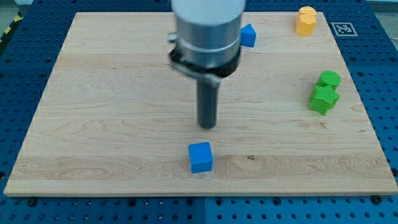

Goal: Move the green circle slightly

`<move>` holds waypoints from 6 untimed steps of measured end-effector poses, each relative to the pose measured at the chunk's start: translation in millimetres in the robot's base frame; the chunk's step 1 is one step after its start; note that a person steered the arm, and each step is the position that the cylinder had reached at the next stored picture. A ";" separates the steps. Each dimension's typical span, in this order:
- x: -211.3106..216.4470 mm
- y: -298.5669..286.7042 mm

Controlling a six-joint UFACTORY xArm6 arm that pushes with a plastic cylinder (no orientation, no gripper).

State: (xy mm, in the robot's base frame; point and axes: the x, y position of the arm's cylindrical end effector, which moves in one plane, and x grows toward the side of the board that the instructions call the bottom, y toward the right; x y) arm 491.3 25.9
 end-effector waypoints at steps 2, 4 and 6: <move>-68.8 151.4; -143.9 253.2; -197.7 190.1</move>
